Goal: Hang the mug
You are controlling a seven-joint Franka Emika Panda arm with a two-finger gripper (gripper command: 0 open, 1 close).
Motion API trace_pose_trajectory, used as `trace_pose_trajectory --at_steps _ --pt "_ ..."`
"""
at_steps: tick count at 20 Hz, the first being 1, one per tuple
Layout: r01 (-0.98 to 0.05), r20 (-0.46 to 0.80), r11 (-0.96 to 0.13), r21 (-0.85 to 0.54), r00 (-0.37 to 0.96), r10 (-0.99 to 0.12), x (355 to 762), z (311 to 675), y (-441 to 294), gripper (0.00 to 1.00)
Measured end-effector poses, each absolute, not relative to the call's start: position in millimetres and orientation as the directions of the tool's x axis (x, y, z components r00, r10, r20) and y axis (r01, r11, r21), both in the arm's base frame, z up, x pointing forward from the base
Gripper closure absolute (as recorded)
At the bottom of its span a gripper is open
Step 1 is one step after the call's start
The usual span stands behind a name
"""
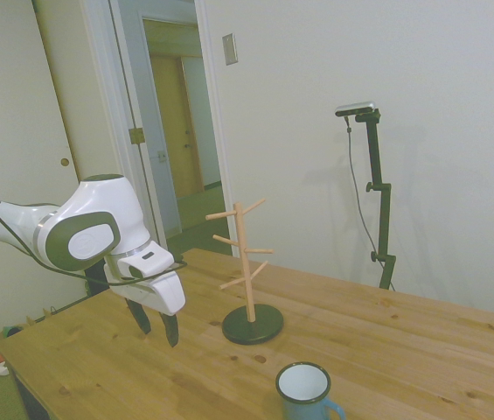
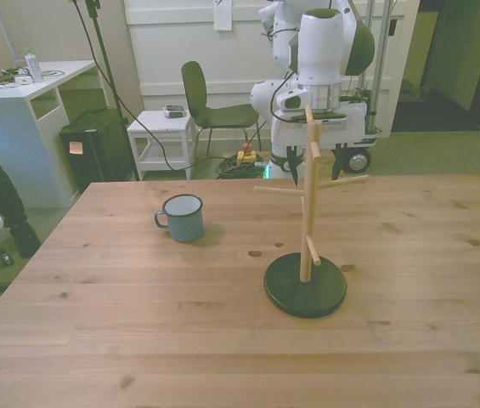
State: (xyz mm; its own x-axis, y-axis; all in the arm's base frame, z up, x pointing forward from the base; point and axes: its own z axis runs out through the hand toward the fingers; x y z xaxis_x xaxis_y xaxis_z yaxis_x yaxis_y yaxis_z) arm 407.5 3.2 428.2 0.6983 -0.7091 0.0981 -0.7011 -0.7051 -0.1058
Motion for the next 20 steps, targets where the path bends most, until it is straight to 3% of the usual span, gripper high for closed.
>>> trace_pose_trajectory --at_steps 5,11,15,20 --pt "-0.715 0.085 -0.692 -0.093 0.687 -0.721 404.5 426.8 -8.8 0.00" --pt "-0.766 0.098 -0.634 -0.104 0.627 -0.773 390.5 433.4 -84.8 0.00" --pt "-0.789 0.128 -0.604 -0.110 0.592 -0.796 380.6 453.3 -146.4 0.00" --pt "-0.793 0.145 -0.598 -0.113 0.583 -0.800 393.4 484.3 -170.7 0.00"
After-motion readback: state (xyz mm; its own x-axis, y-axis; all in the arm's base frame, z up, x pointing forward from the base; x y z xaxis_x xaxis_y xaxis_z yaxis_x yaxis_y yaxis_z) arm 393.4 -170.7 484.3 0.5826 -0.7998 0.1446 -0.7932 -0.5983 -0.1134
